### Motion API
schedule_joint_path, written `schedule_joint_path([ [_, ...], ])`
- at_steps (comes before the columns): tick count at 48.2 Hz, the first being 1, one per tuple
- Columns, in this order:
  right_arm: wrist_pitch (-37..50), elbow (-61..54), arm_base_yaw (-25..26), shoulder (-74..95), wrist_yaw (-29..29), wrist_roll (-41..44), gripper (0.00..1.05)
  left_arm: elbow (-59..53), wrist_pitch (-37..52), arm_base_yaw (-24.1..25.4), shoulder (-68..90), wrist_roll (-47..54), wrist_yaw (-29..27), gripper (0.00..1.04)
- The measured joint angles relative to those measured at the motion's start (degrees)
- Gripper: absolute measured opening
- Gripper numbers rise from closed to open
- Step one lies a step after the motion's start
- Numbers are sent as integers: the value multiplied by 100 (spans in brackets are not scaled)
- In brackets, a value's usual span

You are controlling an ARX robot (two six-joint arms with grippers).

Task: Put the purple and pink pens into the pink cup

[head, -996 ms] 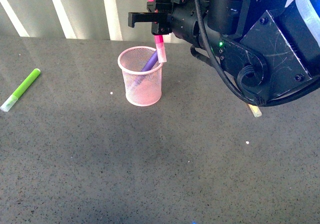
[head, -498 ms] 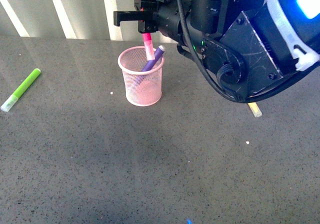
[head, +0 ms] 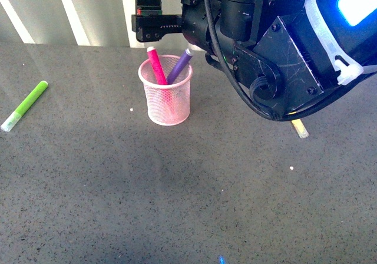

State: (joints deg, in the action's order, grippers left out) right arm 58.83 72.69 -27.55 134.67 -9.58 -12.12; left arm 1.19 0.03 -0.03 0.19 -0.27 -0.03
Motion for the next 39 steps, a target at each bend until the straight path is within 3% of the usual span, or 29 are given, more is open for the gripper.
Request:
schedule_joint_path([
  [4, 42, -70, 28, -59, 11, -4, 99, 0, 0, 0, 0, 0, 0, 98],
  [10, 286, -448, 173, -490, 177, -57, 97, 0, 0, 0, 0, 0, -2, 98],
  [15, 321, -1040, 415, -1521, 841, 400, 98, 0, 0, 0, 0, 0, 0, 98],
  [21, -125, -1908, 782, -3084, 1565, 1003, 98, 0, 0, 0, 0, 0, 0, 98],
  [26, -643, -2667, 1060, -4409, 1674, 1300, 98, 0, 0, 0, 0, 0, 0, 98],
  [32, -1987, -3471, 1421, -6518, 1532, 1346, 98, 0, 0, 0, 0, 2, 0, 98],
  [36, -3438, -3652, 1589, -7685, 1989, 1294, 83, 0, 0, 0, 0, 0, 0, 98],
  [39, -3626, -4089, 1722, -8209, 1945, 1285, 70, 0, 0, 0, 2, 0, -4, 98],
])
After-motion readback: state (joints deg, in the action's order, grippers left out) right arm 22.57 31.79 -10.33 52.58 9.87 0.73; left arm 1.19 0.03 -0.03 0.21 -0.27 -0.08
